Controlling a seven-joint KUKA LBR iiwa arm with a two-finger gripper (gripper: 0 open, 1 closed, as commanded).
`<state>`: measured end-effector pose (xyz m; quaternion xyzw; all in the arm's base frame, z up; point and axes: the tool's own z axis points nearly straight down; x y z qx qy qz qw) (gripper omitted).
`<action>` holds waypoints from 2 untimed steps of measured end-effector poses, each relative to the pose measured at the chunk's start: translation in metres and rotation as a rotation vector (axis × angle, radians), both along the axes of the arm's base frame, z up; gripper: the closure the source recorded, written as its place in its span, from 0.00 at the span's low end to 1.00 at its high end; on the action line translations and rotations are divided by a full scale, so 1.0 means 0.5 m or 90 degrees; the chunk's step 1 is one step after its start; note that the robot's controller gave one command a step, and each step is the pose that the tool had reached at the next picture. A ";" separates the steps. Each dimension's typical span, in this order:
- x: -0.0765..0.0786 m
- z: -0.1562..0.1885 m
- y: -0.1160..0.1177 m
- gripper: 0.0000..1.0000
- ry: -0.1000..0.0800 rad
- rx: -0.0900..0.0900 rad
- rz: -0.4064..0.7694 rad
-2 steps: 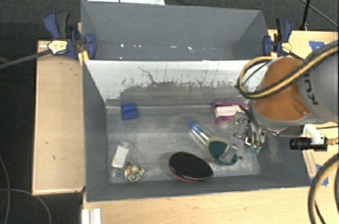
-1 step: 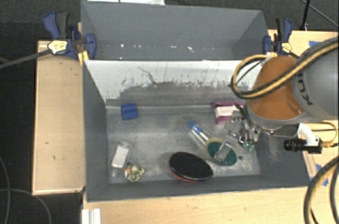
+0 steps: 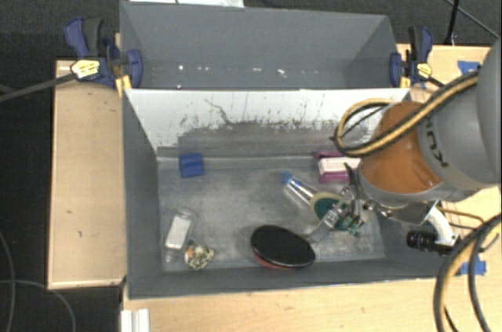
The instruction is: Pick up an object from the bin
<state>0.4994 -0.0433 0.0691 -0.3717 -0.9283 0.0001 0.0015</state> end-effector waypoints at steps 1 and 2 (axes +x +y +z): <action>0.000 0.000 0.000 0.00 0.000 0.000 0.002; 0.000 0.000 0.000 1.00 0.000 0.000 0.003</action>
Offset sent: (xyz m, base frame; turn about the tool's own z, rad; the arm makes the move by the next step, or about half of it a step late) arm 0.0000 0.0000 0.0000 0.0000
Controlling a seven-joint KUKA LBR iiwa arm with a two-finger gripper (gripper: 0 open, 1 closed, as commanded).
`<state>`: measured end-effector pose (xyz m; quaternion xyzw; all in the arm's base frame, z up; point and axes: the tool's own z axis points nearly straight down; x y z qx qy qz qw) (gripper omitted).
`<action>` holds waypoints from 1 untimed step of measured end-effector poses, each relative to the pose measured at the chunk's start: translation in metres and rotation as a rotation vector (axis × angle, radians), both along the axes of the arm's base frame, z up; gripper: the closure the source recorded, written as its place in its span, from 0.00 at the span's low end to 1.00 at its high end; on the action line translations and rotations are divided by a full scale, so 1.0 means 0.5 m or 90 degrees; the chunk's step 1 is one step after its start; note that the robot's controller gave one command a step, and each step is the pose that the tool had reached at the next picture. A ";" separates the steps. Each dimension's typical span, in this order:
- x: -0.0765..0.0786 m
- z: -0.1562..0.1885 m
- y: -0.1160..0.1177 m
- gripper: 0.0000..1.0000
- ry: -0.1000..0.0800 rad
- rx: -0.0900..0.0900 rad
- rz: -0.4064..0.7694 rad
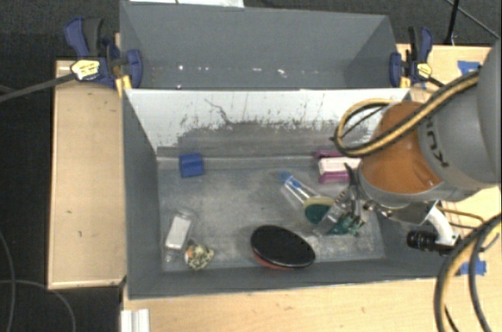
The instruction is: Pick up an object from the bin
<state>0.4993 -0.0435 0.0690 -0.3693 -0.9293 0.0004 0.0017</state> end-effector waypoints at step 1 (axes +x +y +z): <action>0.002 0.074 -0.001 1.00 -0.005 -0.001 0.004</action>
Offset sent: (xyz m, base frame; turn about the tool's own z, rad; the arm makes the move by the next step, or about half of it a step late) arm 0.0000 -0.0002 0.0351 0.0000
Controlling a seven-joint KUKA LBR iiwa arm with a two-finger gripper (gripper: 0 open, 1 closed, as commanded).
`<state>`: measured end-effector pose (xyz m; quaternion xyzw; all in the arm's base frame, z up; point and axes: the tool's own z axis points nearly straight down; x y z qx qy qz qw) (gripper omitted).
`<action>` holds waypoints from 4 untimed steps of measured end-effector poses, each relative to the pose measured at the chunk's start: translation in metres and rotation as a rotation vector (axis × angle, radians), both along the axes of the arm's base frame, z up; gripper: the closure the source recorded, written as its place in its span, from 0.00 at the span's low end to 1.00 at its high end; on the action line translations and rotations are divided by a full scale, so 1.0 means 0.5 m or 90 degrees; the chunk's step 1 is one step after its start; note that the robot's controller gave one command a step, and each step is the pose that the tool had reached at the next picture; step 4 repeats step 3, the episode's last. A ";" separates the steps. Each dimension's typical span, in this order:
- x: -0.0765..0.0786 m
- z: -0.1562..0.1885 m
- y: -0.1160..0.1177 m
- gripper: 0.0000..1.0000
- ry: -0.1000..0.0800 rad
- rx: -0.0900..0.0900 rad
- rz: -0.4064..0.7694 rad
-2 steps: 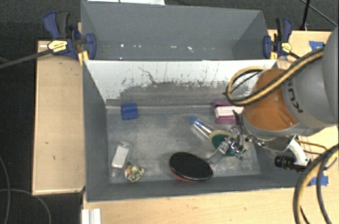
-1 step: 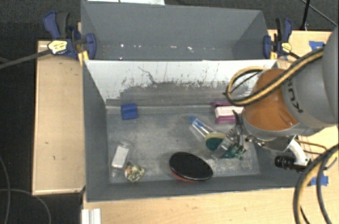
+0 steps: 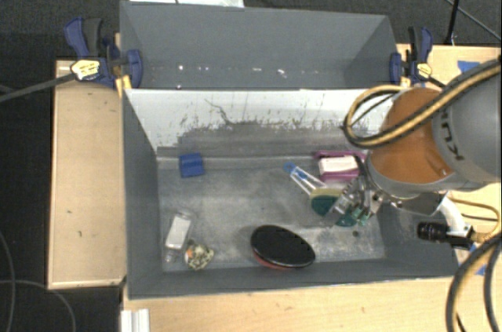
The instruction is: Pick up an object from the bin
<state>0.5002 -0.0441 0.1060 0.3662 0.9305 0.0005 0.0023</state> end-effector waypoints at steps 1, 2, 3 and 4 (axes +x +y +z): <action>0.001 0.017 -0.001 1.00 0.000 0.000 0.004; 0.003 0.086 -0.001 1.00 0.000 0.000 0.008; 0.005 0.114 -0.002 1.00 0.000 0.000 0.014; 0.005 0.114 -0.002 1.00 0.000 0.000 0.014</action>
Offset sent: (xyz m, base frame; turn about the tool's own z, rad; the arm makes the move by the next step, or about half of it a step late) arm -0.0002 0.0001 0.0081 0.0000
